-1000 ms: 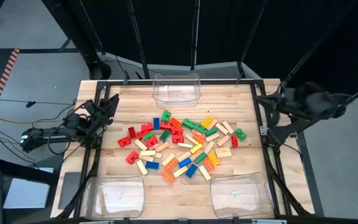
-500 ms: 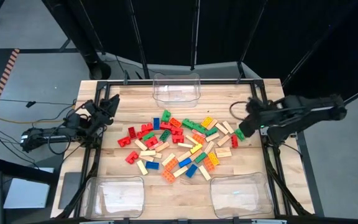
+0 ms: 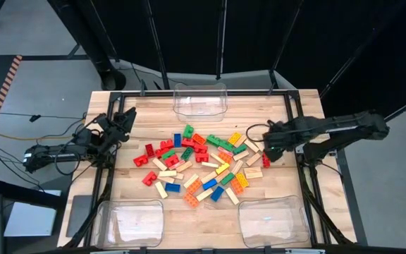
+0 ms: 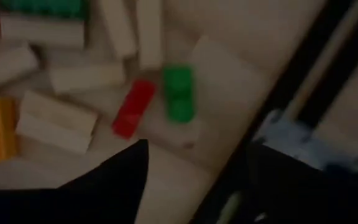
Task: Sort blocks by size
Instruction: Put the 4-stud red game piece into the top center transparent bin
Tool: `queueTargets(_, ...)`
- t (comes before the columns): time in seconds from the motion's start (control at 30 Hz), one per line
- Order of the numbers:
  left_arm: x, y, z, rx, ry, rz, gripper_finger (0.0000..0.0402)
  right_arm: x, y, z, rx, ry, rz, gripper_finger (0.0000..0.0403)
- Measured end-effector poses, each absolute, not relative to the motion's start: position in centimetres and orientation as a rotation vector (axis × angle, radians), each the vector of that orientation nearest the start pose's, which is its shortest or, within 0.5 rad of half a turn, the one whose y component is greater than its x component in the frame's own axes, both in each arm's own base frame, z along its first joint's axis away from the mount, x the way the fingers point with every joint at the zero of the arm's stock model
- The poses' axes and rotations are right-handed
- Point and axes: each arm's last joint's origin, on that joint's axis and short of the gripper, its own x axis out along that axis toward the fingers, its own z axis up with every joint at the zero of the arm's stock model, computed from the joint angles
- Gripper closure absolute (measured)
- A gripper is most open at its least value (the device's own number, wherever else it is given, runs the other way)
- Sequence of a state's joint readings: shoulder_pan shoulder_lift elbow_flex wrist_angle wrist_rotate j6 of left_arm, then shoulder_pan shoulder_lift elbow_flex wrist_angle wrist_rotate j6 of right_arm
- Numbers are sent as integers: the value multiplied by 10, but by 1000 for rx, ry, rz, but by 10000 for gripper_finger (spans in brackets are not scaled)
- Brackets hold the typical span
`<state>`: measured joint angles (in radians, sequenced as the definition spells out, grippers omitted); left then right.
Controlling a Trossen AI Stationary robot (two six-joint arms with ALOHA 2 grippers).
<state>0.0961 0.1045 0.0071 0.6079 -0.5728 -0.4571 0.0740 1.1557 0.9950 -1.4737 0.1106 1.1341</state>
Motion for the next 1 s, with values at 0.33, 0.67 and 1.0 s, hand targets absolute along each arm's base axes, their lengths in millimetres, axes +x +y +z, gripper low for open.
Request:
queueTargets(0.33, 86, 24, 212, -553, -647, 529, 156, 179, 14, 219, 874, 1355, -965, 94)
queueTargets(0.67, 86, 24, 211, -553, -643, 530, 156, 189, 14, 170, 937, 1310, -985, 99)
queueTargets(1.0, 87, 24, 210, -549, -623, 536, 156, 193, 9, 144, 899, 1348, -1022, 185)
